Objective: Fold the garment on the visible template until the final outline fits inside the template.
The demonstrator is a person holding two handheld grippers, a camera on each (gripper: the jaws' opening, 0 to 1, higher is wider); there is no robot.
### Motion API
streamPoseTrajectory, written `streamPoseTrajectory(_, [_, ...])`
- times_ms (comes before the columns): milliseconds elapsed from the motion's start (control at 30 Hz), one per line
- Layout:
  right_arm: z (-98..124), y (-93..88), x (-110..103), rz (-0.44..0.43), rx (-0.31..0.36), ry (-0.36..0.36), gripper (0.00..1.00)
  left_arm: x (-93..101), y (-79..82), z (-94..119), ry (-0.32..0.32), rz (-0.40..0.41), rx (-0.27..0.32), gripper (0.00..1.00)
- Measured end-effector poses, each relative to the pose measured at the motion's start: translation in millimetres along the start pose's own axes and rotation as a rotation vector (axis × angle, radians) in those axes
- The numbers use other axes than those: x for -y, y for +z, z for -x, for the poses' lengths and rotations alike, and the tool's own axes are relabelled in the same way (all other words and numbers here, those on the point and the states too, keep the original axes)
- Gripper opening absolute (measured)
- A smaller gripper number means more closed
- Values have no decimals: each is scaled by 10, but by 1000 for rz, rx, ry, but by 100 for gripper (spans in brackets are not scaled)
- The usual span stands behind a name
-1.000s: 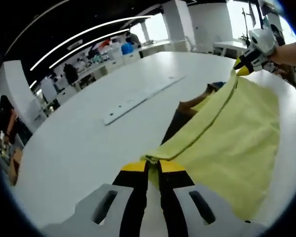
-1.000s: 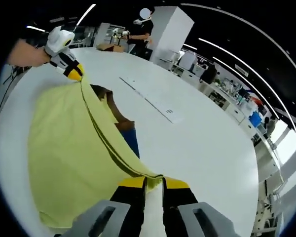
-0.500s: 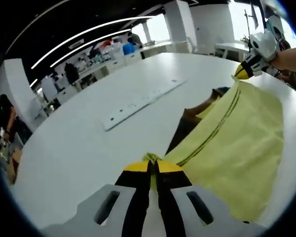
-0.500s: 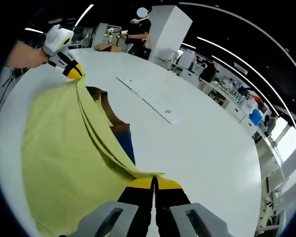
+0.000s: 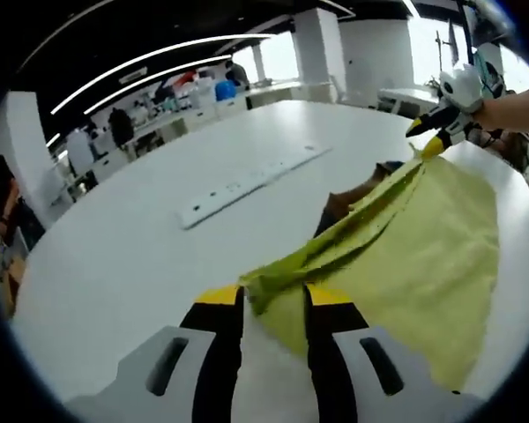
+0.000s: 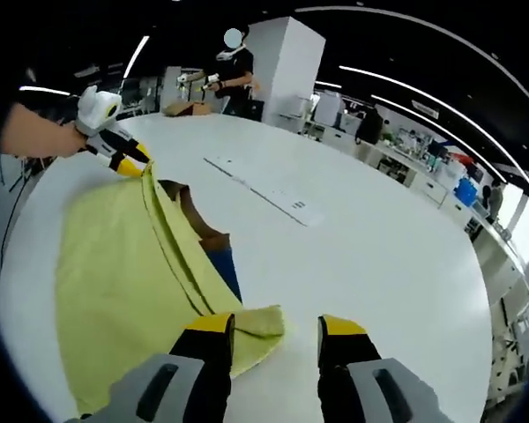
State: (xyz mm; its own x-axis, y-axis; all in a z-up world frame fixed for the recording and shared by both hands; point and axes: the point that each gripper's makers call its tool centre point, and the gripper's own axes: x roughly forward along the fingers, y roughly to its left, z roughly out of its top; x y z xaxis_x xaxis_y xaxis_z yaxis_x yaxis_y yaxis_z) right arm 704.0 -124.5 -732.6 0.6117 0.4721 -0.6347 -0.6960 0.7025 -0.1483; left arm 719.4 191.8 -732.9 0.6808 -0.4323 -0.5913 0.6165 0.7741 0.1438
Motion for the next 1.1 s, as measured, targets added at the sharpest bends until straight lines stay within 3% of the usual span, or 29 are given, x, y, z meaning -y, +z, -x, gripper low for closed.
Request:
streamPoseTrajectory(100, [-29,-13,-46,12,-9,14,17,13,8,-9,-6,17,-2,21])
streamPoseTrajectory(233, [-72,-42,-69,20,-36,14,0,50,13,-40,-10,47,-24,2])
streamPoseTrajectory(367, [-102,-18,-15,-55,-24,-18,0,39,38,-63,5,99,-23,0])
streamPoseTrajectory(467, [-106,50,46,-187,25,-40,0,-5,72,-59,21,137,-10,0])
streamPoseTrajectory(567, [-89,133,125,-316,82,-53,0,-63,114,-54,33,244,21,0])
streamPoseTrajectory(667, [-95,163,177,-408,107,-62,0,-137,121,-49,54,294,34,0])
streamPoseTrajectory(867, [-154,75,232,-620,96,-90,0,-220,57,-84,84,396,24,0])
streamPoseTrajectory(933, [-179,12,263,-697,82,-121,0,-230,24,-101,98,478,16,0])
streamPoseTrajectory(1033, [-187,6,239,-731,82,-111,11,-176,-14,-131,71,559,2,1])
streamPoseTrajectory(1100, [-157,42,251,-710,99,-121,23,-193,-8,-120,78,552,11,8])
